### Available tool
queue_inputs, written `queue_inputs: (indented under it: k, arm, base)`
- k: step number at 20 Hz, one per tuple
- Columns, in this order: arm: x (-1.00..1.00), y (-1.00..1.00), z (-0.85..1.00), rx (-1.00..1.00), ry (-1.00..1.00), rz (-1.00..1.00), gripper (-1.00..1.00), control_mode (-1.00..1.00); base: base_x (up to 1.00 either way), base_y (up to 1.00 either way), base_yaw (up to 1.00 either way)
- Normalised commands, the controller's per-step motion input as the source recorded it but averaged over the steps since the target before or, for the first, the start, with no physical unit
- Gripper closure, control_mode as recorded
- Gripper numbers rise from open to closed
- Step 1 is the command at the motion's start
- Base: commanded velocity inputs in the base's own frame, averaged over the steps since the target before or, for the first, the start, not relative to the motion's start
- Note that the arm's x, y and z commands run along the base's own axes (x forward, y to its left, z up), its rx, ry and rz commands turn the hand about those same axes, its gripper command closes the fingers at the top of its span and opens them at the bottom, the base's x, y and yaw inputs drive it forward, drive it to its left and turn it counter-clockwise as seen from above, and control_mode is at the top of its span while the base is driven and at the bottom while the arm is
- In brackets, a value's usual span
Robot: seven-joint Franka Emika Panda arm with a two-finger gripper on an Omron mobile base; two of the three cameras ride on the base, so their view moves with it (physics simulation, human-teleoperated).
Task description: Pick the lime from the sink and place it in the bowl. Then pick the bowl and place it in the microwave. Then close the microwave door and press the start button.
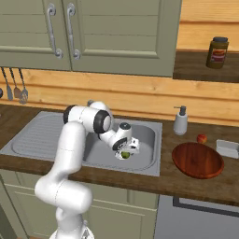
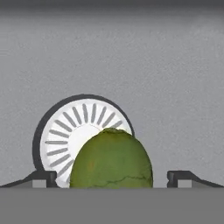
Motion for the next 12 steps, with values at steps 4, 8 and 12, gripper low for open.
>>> queue_inputs:
  k: [4, 8, 12]
  arm:
    - [0.19, 0.0, -0.29, 0.0, 0.01, 0.0, -1.0, -1.0]
    - [0.04, 0.0, -0.23, 0.0, 0.04, 0.0, 1.0, -1.0]
    - [-0.09, 0.0, 0.0, 0.0, 0.0, 0.0, 1.0, -1.0]
  base:
    - [0.0, 0.0, 0.0]
    - [0.0, 0.0, 0.0]
    - [0.0, 0.0, 0.0]
